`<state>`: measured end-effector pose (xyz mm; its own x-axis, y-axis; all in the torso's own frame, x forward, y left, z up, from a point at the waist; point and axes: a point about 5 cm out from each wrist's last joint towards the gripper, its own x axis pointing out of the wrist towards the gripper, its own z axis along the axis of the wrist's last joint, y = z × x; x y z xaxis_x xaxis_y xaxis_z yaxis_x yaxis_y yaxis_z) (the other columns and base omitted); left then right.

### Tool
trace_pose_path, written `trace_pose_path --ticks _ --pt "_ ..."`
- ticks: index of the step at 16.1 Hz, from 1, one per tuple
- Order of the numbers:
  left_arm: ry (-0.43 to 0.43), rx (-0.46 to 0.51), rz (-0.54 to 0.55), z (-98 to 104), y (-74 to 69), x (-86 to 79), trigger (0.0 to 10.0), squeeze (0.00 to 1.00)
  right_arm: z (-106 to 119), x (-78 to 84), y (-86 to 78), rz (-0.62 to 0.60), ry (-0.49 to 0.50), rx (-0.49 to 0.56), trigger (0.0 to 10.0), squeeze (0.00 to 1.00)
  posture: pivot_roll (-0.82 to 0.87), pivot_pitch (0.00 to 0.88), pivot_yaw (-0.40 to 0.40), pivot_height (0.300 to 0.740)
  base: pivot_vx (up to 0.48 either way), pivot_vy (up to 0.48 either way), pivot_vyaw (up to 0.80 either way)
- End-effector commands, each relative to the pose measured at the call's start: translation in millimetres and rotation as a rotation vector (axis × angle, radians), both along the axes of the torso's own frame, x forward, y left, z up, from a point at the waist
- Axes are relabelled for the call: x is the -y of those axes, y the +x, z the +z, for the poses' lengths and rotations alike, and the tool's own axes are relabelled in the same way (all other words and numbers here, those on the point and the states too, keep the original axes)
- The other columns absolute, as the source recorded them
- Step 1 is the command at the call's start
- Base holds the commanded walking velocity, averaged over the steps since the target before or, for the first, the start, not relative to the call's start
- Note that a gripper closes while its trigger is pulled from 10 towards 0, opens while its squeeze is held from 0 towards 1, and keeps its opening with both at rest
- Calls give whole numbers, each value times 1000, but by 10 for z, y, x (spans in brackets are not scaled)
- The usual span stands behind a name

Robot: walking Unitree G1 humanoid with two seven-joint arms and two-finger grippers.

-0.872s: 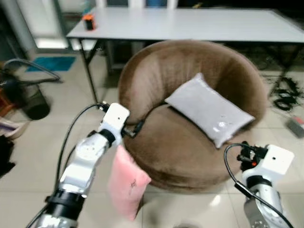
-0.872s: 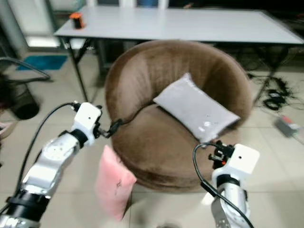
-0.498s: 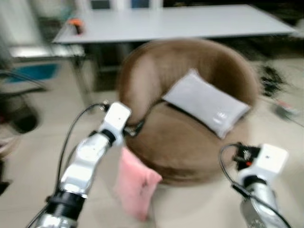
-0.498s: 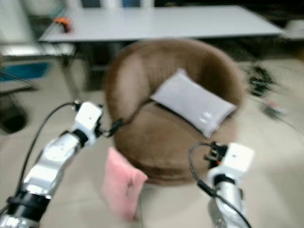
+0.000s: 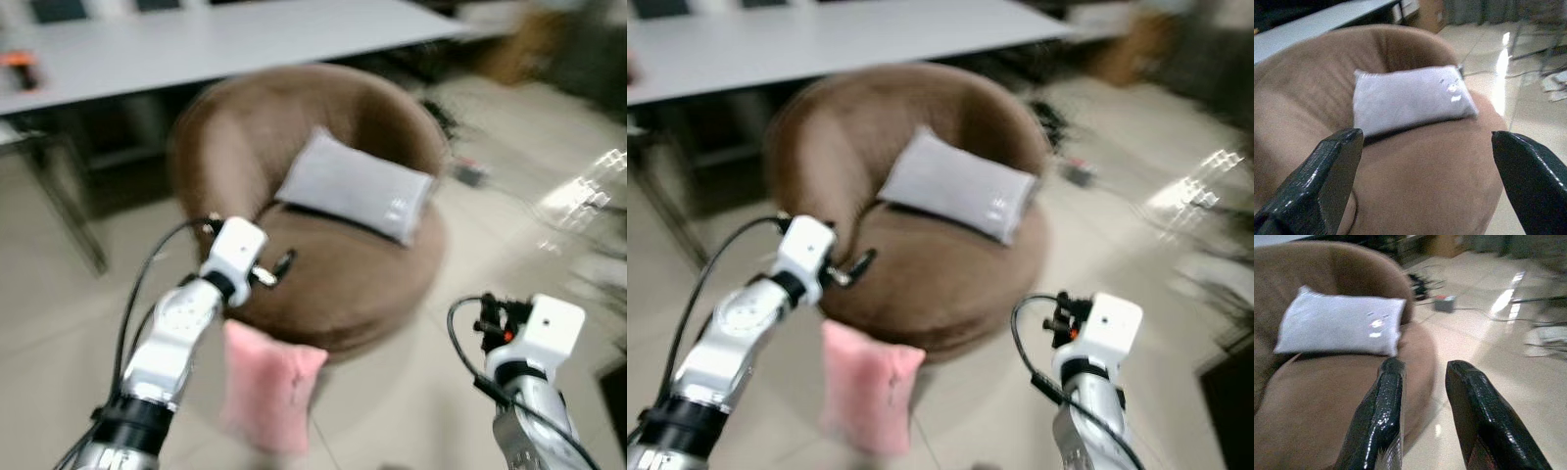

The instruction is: Move the pillow to the sofa from floor

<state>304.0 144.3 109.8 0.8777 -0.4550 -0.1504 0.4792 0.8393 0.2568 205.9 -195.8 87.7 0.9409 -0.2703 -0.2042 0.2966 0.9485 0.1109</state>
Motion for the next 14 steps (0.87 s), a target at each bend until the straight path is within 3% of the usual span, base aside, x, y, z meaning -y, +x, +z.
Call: trace_pose_path --ticks 1,14 --pt "-6 17 -25 41 17 101 10000 0 30 76 -4 -22 -23 0 10000 0 -57 15 -1 740 0 439 -788" --pt "2 23 -25 57 39 88 10000 0 32 58 25 -15 -35 -3 10000 0 -49 20 -2 740 0 440 -795"
